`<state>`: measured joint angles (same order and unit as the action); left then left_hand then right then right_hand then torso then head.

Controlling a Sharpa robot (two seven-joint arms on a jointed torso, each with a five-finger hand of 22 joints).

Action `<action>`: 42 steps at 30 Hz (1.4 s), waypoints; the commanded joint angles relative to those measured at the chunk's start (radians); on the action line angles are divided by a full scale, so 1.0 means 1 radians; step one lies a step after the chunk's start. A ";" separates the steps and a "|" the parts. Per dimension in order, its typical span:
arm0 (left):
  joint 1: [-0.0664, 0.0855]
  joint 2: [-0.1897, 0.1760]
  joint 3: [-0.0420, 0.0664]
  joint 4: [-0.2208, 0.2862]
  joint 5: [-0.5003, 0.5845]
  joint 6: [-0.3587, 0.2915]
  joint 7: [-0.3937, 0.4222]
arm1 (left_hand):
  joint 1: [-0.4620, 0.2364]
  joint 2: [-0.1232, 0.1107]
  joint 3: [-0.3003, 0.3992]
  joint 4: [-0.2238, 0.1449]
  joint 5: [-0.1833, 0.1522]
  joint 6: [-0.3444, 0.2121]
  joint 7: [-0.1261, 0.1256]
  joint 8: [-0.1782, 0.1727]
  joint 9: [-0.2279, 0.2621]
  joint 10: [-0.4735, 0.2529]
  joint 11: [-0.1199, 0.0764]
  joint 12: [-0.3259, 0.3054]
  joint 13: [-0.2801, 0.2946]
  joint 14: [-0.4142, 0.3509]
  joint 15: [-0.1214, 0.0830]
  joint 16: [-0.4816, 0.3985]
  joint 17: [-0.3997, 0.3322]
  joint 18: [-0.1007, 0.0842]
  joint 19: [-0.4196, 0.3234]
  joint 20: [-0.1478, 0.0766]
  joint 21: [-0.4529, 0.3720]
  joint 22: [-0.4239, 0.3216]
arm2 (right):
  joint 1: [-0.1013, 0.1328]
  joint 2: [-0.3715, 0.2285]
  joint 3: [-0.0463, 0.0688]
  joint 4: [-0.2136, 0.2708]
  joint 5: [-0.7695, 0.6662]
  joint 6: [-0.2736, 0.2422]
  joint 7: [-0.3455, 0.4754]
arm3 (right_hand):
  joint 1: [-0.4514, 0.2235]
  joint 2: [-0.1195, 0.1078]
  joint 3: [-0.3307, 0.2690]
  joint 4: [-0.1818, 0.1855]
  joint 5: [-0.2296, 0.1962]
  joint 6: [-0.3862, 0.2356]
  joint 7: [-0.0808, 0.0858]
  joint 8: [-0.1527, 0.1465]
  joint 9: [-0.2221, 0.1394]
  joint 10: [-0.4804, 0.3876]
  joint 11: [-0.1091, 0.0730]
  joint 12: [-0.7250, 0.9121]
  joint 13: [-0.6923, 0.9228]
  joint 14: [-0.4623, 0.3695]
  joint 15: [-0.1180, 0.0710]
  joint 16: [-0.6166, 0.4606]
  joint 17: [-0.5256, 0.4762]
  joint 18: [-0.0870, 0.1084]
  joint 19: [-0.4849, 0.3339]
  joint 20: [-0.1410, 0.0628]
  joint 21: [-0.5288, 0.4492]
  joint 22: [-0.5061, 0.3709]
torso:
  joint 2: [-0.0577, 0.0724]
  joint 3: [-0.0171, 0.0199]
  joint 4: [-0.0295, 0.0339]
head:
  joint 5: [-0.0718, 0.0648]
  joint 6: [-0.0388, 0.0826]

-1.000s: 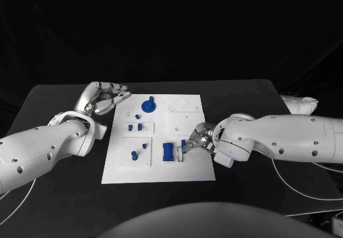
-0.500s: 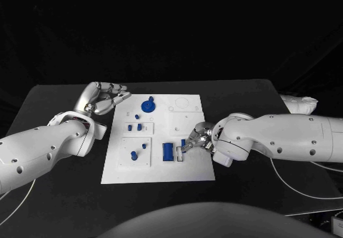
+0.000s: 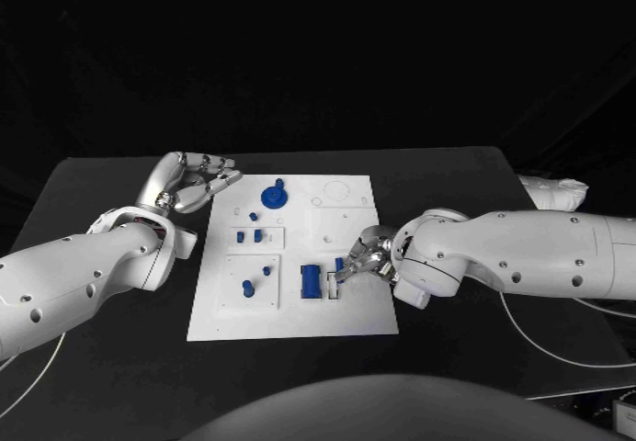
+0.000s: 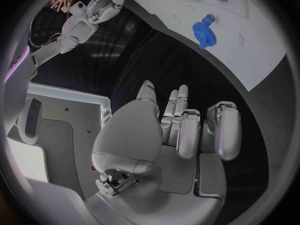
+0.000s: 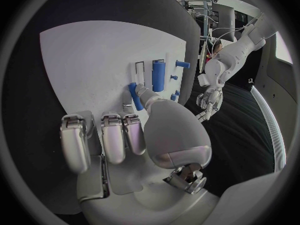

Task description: Assemble the parts on the task board

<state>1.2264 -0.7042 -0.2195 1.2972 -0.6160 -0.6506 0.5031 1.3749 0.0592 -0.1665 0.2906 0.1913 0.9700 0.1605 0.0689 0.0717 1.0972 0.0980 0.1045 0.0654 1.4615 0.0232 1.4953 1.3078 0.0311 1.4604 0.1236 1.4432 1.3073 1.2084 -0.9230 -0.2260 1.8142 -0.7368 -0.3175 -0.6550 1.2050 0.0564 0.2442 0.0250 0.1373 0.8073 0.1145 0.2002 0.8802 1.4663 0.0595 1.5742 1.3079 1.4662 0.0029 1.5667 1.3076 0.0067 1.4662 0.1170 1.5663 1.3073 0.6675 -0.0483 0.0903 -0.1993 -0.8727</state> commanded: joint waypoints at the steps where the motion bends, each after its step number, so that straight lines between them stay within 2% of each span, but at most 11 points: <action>1: 0.000 0.003 0.001 0.001 -0.004 0.012 0.004 | -0.002 0.008 -0.007 0.001 0.005 0.003 -0.004 -0.001 0.001 0.004 -0.001 0.004 -0.001 0.080 0.000 -0.006 0.173 0.000 0.034 0.002 -0.006 0.223 | -0.012 0.005 -0.010 -0.013 0.003 0.007 -0.019 | 0.003 0.014 0.001 0.002 0.001 -0.032 0.011 0.004 -0.794 0.105 -0.018 -0.003 0.263 0.105 -0.016 0.004 0.263 -0.007 0.105 -0.015 0.004 0.263 | 0.000 0.0005 -0.0002 | 0.001 0.000; 3: 0.000 0.003 0.001 0.001 -0.004 0.012 0.004 | -0.002 0.008 -0.007 0.001 0.005 0.003 -0.004 -0.001 0.001 0.004 -0.001 0.004 -0.001 0.080 0.000 -0.006 0.173 0.000 0.034 0.002 -0.006 0.223 | -0.012 0.005 -0.010 -0.013 0.003 0.005 -0.018 | 0.014 0.021 0.008 0.000 0.004 0.008 -0.008 0.008 -0.795 0.105 -0.035 -0.003 0.263 0.105 -0.030 0.004 0.263 -0.007 0.105 -0.029 0.004 0.263 | 0.000 0.0007 -0.0006 | 0.001 0.000; 7: 0.000 0.003 0.001 0.001 -0.004 0.012 0.004 | -0.002 0.008 -0.007 0.001 0.005 0.003 -0.004 -0.001 0.001 0.004 -0.001 0.004 -0.001 0.080 0.000 -0.006 0.173 0.000 0.034 0.002 -0.006 0.223 | -0.012 0.004 -0.010 -0.013 0.004 0.002 -0.016 | 0.026 0.025 0.018 -0.006 0.003 0.056 -0.031 0.008 -0.797 0.105 -0.056 -0.003 0.263 0.105 -0.048 0.004 0.263 -0.007 0.105 -0.046 0.004 0.263 | 0.000 0.0006 -0.0007 | 0.001 0.000; 13: 0.000 0.003 0.001 0.000 -0.004 0.013 0.003 | -0.002 0.008 -0.007 0.001 0.005 0.003 -0.004 -0.001 0.001 0.004 -0.001 0.004 -0.001 0.080 0.000 -0.006 0.173 0.000 0.034 0.002 -0.006 0.223 | -0.012 -0.005 -0.010 -0.010 0.005 -0.006 -0.012 | 0.034 0.022 0.022 -0.014 -0.004 0.114 -0.051 0.005 -0.800 0.105 -0.074 -0.003 0.263 0.105 -0.066 0.004 0.263 -0.007 0.105 -0.065 0.004 0.263 | 0.000 0.0007 -0.0001 | 0.000 0.000; 26: 0.000 0.005 0.001 0.000 -0.005 0.013 0.003 | 0.000 0.009 -0.008 0.000 0.005 0.003 -0.004 -0.001 0.001 0.004 -0.001 0.004 -0.001 0.079 0.000 -0.006 0.173 0.000 0.034 0.002 -0.006 0.223 | -0.013 -0.027 -0.010 -0.002 0.025 -0.020 0.007 | 0.044 0.019 0.023 -0.026 -0.011 0.157 -0.065 0.001 -0.801 0.105 -0.087 -0.003 0.263 0.105 -0.077 0.004 0.263 -0.007 0.105 -0.076 0.004 0.263 | 0.001 0.0003 0.0001 | 0.001 0.000; 42: 0.000 0.007 0.001 -0.001 -0.006 0.015 0.001 | 0.000 0.009 -0.008 0.000 0.005 0.003 -0.004 -0.001 0.001 0.004 -0.001 0.004 -0.001 0.079 0.000 -0.006 0.173 0.000 0.034 0.002 -0.006 0.223 | -0.014 -0.047 -0.010 0.009 0.089 -0.028 0.029 | 0.047 0.016 0.021 -0.032 -0.009 0.167 -0.065 -0.003 -0.802 0.105 -0.089 -0.003 0.263 0.105 -0.080 0.004 0.263 -0.007 0.105 -0.079 0.004 0.263 | 0.000 0.0003 0.0001 | 0.002 0.000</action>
<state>1.2262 -0.7000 -0.2195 1.2950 -0.6184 -0.6488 0.5007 1.3748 0.0591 -0.1665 0.2906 0.1913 0.9700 0.1605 0.0689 0.0717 1.0972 0.0980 0.1045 0.0654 1.4615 0.0231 1.4953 1.3075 0.0312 1.4604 0.1236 1.4433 1.3074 1.2021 -0.9690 -0.2290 1.8292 -0.6630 -0.3485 -0.6057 1.2527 0.0797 0.2666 -0.0003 0.1250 0.9741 0.0448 0.2046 0.0796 1.4659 -0.0258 1.5761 1.3107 1.4648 -0.0700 1.5667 1.3073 0.0067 1.4679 0.0446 1.5663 1.3079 0.6677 -0.0478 0.0901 -0.1975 -0.8727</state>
